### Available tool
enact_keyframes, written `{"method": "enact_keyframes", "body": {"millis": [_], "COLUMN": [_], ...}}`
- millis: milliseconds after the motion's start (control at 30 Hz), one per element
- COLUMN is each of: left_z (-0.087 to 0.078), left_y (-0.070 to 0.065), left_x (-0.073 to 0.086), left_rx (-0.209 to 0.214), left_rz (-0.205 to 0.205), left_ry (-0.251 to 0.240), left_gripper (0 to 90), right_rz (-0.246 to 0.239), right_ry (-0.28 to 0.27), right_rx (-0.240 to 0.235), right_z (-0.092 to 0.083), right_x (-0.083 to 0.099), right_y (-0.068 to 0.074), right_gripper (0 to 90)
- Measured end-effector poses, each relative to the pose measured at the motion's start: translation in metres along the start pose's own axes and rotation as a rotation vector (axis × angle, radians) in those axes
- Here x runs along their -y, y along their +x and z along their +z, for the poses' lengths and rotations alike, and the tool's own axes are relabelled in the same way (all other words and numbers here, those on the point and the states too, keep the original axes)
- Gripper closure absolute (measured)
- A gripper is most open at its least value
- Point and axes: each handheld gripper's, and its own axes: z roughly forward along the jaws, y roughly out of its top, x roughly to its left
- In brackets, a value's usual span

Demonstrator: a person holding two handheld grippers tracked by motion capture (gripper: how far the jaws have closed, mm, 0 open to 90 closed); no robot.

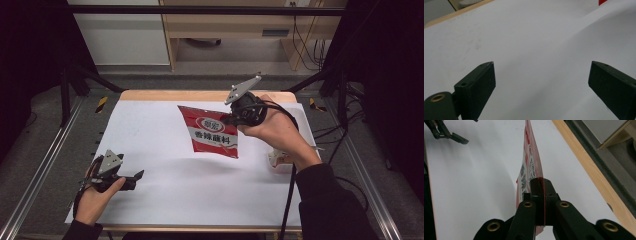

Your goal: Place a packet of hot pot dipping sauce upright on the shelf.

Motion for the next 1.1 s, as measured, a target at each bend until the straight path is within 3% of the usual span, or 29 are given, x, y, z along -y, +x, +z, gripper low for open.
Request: {"method": "enact_keyframes", "body": {"millis": [867, 1100], "left_z": [0.004, 0.004], "left_y": [-0.001, -0.001], "left_x": [0.002, 0.002], "left_rx": [-0.004, -0.019], "left_rz": [0.023, 0.010], "left_ry": [0.027, 0.030], "left_gripper": [5.9, 4.0], "right_rz": [0.018, 0.026], "right_ry": [-0.025, -0.032], "right_rx": [0.097, 0.118], "right_z": [-0.031, -0.036], "right_x": [0.002, 0.007], "right_y": [-0.030, -0.036], "right_gripper": [90.0, 90.0]}}
